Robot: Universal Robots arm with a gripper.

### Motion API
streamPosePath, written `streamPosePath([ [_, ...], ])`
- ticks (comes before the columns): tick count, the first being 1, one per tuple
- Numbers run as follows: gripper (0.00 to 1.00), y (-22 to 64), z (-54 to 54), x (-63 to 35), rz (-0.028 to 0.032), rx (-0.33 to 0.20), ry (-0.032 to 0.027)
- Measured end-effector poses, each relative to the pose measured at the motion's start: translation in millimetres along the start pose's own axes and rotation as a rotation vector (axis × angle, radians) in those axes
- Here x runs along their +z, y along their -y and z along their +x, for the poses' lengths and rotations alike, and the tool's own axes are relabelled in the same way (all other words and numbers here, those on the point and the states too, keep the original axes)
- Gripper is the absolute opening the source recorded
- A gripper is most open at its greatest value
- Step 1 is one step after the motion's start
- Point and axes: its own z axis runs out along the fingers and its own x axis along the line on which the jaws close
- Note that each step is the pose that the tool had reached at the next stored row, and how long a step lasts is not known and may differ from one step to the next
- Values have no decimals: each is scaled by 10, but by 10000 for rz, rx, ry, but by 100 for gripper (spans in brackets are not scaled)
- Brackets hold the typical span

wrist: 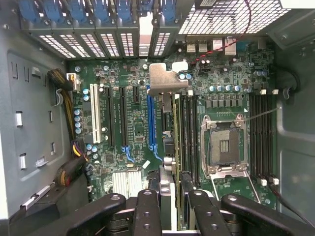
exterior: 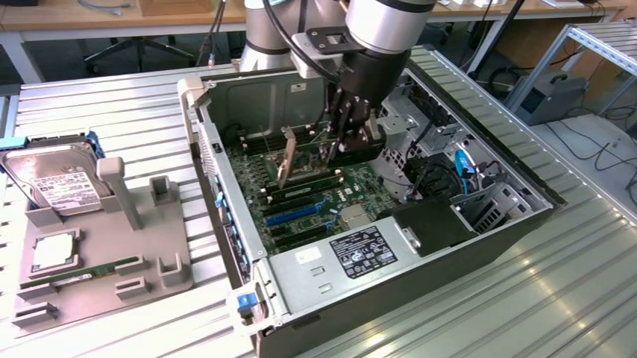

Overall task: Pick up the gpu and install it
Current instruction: 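Insert the gpu into the slot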

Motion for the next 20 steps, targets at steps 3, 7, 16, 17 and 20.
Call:
streamPosePath([
  [3,27,-1,1,7,0,0,0],
  [7,27,-4,2,16,0,0,0],
  [16,27,-22,8,55,0,0,0],
  [17,27,-24,9,56,0,1,0],
  [20,27,-29,10,60,0,0,0],
])
